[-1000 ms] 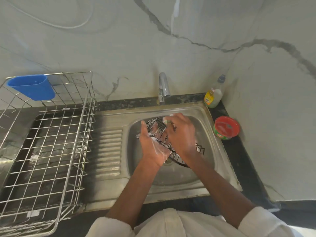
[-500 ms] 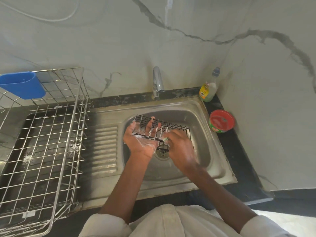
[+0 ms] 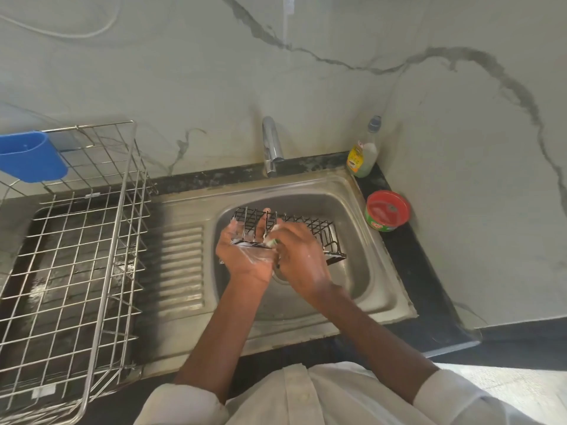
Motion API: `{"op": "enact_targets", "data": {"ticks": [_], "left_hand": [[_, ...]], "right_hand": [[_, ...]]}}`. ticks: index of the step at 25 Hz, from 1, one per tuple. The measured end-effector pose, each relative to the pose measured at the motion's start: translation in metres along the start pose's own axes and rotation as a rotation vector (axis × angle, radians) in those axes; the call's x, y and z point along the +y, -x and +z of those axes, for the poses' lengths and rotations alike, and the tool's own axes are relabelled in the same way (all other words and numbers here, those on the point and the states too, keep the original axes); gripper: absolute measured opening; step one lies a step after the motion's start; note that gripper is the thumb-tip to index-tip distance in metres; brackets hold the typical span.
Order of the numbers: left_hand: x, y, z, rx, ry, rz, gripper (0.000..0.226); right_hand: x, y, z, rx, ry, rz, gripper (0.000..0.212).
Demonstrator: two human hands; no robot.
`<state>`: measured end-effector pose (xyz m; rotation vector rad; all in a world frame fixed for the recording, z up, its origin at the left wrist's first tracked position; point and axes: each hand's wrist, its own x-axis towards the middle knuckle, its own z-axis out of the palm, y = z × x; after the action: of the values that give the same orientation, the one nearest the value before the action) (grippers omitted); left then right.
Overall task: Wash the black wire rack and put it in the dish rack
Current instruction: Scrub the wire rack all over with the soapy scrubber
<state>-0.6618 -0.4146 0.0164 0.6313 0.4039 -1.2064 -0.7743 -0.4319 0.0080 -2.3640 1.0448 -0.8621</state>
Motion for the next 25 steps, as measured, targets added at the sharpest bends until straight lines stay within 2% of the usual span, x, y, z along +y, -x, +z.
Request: {"op": "enact_targets", "data": {"ticks": [4,6,9,10,13,18,19,22,25], "left_hand": [[-0.005,0.01,0.002,-0.007,-0.057,-0.04,0.037],[-0.005,0.012,0.006,-0.007,-0.061,-0.04,0.035],[0.0,0.009,0.008,-0.023,-0.01,-0.026,0.041],[0.001,0.01,0.008,-0.037,-0.013,-0.02,0.041],[0.001,0.015,0.004,-0.044,-0.051,-0.026,0.037],[0.011,0.017,0.0,-0.01,0.051,0.025,0.038],[0.01,0.015,-0.002,-0.008,0.029,0.017,0.04],[0.006,0.013,-0.006,0.0,-0.021,-0.026,0.052],[0.006,0.015,-0.001,0.003,0.023,-0.02,0.057]], "right_hand": [[0.016,-0.043,-0.017,0.165,0.032,0.285,0.031],[0.015,-0.04,-0.02,0.164,0.033,0.232,0.031],[0.013,-0.002,-0.016,0.043,0.043,0.043,0.038],[0.018,-0.003,-0.019,0.04,0.052,0.05,0.041],[0.038,-0.038,-0.031,0.183,0.08,0.259,0.037],[0.02,0.018,-0.03,-0.017,0.085,0.046,0.036],[0.021,0.018,-0.033,-0.019,0.067,0.059,0.035],[0.037,-0.026,-0.033,0.069,0.105,0.269,0.036],[0.035,-0.034,-0.028,0.082,0.147,0.219,0.038]]}}
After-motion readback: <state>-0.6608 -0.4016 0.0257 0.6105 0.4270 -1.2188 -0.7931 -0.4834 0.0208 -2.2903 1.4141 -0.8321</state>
